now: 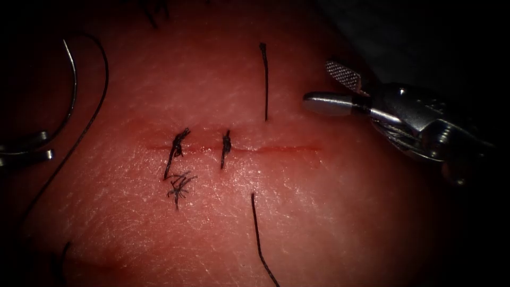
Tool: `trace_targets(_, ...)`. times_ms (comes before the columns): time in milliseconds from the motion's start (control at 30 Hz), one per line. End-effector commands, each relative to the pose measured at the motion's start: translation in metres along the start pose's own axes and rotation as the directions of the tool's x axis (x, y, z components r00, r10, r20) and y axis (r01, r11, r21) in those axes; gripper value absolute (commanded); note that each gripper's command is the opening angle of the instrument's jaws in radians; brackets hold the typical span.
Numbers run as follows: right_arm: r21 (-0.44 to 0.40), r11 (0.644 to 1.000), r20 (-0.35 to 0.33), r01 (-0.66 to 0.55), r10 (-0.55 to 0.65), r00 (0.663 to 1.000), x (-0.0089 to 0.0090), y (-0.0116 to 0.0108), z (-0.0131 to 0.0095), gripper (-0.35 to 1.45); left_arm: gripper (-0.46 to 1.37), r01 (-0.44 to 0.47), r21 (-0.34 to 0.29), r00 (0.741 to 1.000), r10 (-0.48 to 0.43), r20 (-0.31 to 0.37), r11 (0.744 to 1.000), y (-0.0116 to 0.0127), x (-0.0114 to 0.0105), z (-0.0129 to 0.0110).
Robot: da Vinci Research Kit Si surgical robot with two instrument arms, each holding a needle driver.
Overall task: Wound Closure
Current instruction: Drop the needle from the left gripper
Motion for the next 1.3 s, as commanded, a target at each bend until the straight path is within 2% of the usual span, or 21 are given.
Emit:
trace_targets(33,0.016,1.0,0.004,0.014,-0.014,1.0,-0.0001,0.0003,-0.0008,1.05,-0.35,-0.008,-0.002,1.0,0.008,0.0,1.0,0.0,-0.0001,0.0003)
trace_targets(100,0.003,0.998,0.014,0.056,-0.057,0.998,-0.0002,0.0005,-0.0017,1.15,-0.35,-0.007,0.0,1.0,0.007,-0.001,1.0,-0.0001,-0.0004,0.0008)
trace_targets(233,0.01,0.991,0.02,0.136,-0.136,0.991,-0.0005,0.0005,-0.0027,1.15,-0.35,-0.007,0.005,1.0,0.007,-0.001,1.0,0.0,-0.001,0.0019)
trace_targets(600,0.026,0.988,0.015,0.155,-0.156,0.988,-0.0016,-0.002,-0.0035,1.1,-0.35,-0.011,0.002,1.0,0.011,-0.002,1.0,-0.001,-0.0009,0.0056)
trace_targets(800,0.032,0.985,0.017,0.172,-0.173,0.985,-0.0022,-0.0026,-0.004,1.02,-0.35,-0.047,-0.105,0.995,0.056,0.079,0.993,-0.0022,-0.0003,0.0065)
trace_targets(967,0.035,0.983,0.021,0.18,-0.18,0.983,-0.0029,-0.0027,-0.004,1.01,-0.35,-0.028,-0.208,0.987,0.061,0.152,0.978,-0.0036,0.0001,0.0071)
trace_targets(1000,0.038,0.983,0.028,0.182,-0.183,0.983,-0.0031,-0.0028,-0.004,1.01,-0.35,-0.021,-0.244,0.981,0.067,0.181,0.97,-0.0041,0.0001,0.0075)
trace_targets(1067,0.04,0.982,0.033,0.184,-0.185,0.982,-0.0033,-0.0029,-0.004,1.02,-0.35,-0.039,-0.277,0.971,0.102,0.216,0.96,-0.0045,0.0001,0.0078)
trace_targets(1100,0.041,0.982,0.033,0.185,-0.186,0.982,-0.0034,-0.0029,-0.004,1.02,-0.35,-0.064,-0.311,0.955,0.149,0.256,0.948,-0.0048,0.0001,0.0082)
trace_targets(1167,0.041,0.982,0.033,0.186,-0.187,0.982,-0.0034,-0.0029,-0.004,1.01,-0.35,-0.085,-0.34,0.935,0.193,0.298,0.936,-0.005,0.0,0.0086)
trace_targets(1233,0.041,0.982,0.033,0.186,-0.187,0.982,-0.0034,-0.0028,-0.0041,1.01,-0.35,-0.102,-0.389,0.902,0.25,0.351,0.916,-0.0051,0.0,0.009)
trace_targets(1300,0.042,0.982,0.033,0.186,-0.188,0.982,-0.0035,-0.0028,-0.0042,1.01,-0.35,-0.13,-0.444,0.849,0.331,0.413,0.887,-0.0048,-0.0002,0.0095)
